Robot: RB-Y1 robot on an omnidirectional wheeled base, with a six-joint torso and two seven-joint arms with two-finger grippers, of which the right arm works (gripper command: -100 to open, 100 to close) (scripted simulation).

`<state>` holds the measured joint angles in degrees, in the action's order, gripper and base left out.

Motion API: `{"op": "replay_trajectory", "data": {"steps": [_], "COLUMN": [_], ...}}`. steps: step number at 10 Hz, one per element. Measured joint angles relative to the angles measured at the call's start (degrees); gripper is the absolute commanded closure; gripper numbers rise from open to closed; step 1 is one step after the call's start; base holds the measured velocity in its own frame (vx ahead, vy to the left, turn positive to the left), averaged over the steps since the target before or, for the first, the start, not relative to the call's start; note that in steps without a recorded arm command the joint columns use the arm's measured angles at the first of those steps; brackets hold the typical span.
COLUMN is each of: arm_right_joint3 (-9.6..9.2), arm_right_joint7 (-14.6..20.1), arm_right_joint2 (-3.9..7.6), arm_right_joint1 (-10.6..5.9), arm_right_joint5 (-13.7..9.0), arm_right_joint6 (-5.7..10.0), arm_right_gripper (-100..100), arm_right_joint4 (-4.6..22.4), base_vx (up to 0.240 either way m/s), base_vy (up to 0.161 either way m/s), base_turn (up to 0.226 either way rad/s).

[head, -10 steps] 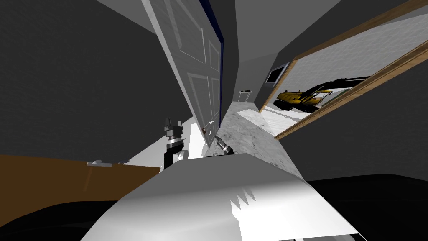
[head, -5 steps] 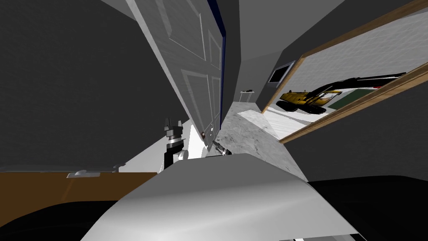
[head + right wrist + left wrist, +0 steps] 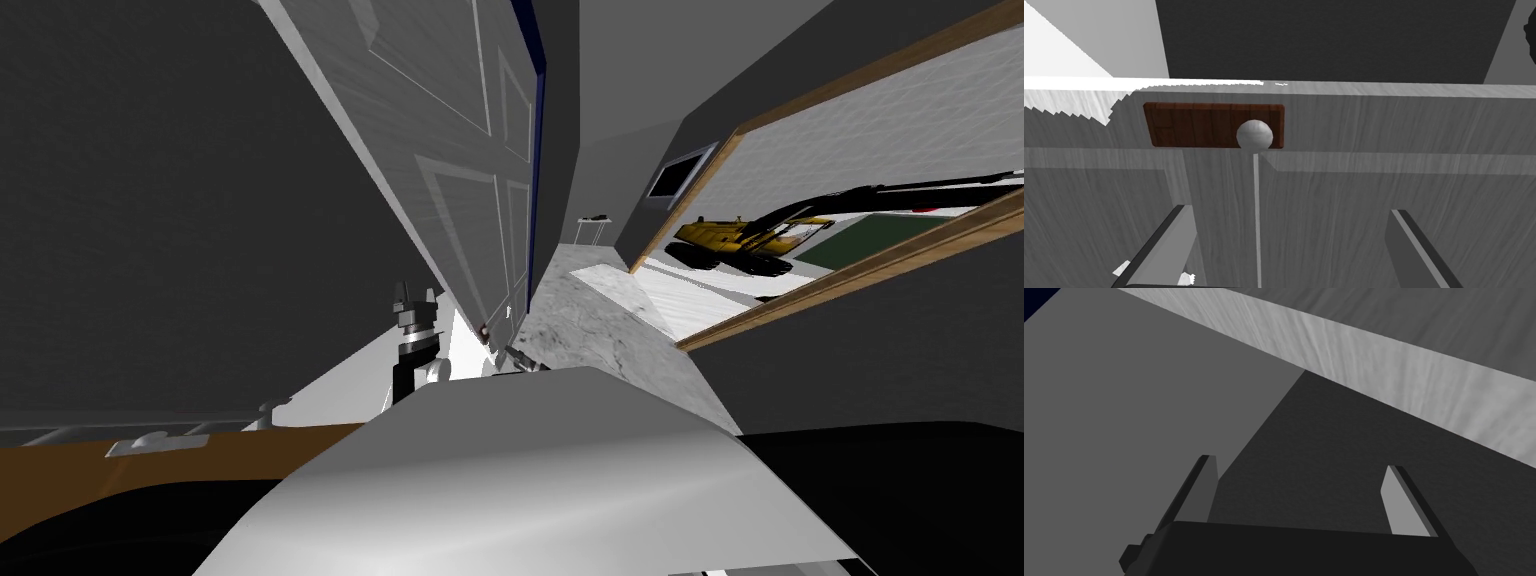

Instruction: Push the door open

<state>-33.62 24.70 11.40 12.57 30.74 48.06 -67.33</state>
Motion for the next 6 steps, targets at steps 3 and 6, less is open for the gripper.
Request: {"op": "replay_trajectory", "data": {"steps": [3, 6], "arm_right_joint3": [-1.69, -2.48], "arm_right_joint7": [0.9, 1.5], "arm_right_joint2": [0.13, 0.63], "arm_right_joint1": [-1.31, -1.14], "arm_right_joint5": [1.3, 1.8], "arm_right_joint6": [1.56, 1.75], "arm_right_gripper": [-100, -100], "arm_right_joint4": [4.1, 4.4], "base_vx": [0.137, 0.008], "base_vy": [-0.002, 0.03], "base_turn": [0.111, -0.024]}}
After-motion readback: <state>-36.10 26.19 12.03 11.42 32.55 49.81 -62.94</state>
